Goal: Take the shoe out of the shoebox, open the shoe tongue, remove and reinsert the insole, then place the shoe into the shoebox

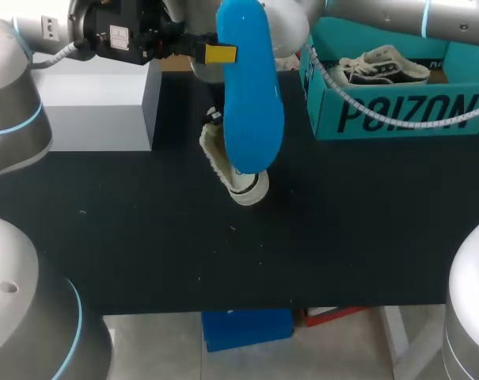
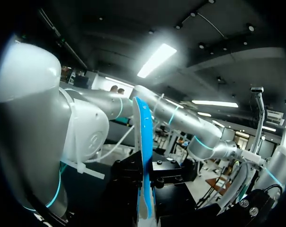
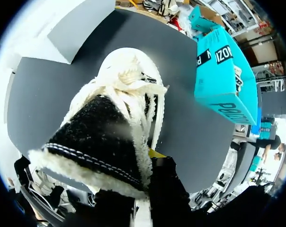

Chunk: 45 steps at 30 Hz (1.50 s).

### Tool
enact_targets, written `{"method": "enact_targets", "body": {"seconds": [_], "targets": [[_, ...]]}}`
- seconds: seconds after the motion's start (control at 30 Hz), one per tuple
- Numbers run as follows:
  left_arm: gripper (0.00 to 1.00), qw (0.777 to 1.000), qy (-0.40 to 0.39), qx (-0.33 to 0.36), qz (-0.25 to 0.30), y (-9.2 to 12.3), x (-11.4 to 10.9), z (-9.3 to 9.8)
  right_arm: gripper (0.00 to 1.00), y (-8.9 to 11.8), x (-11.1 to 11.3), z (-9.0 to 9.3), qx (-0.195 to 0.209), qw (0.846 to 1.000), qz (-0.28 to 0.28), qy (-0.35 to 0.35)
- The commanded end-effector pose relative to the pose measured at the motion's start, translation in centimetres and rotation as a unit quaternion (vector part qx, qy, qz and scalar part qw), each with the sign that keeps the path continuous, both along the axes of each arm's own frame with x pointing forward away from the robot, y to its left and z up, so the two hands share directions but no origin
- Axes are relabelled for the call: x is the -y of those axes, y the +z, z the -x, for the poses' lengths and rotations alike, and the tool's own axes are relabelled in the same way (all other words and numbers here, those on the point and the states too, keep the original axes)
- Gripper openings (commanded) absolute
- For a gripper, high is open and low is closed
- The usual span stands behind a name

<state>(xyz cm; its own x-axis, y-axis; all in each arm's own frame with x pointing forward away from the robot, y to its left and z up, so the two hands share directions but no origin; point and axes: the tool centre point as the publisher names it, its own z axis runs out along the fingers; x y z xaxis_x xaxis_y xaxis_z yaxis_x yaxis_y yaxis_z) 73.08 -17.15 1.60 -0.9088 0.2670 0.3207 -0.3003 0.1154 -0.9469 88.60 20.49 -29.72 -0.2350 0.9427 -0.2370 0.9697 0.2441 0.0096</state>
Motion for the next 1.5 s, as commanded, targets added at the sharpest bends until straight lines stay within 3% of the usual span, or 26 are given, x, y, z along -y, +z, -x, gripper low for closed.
{"method": "enact_targets", "body": {"seconds": [0.03, 0.67, 1.5], "targets": [[0.00, 1.000, 0.000, 0.001, 0.000, 0.0, 0.2, -0.1, 0.00, -0.7, -0.5, 0.1, 0.030, 0.990, 0.004, -0.140], [0.00, 1.000, 0.000, 0.001, 0.000, 0.0, 0.2, -0.1, 0.00, -5.2, -0.6, -0.1, 0.025, 0.989, -0.035, -0.140], [0.00, 1.000, 0.000, 0.001, 0.000, 0.0, 0.2, -0.1, 0.00, -8.4, -0.2, -3.7, 0.011, 0.989, -0.068, -0.127]]}}
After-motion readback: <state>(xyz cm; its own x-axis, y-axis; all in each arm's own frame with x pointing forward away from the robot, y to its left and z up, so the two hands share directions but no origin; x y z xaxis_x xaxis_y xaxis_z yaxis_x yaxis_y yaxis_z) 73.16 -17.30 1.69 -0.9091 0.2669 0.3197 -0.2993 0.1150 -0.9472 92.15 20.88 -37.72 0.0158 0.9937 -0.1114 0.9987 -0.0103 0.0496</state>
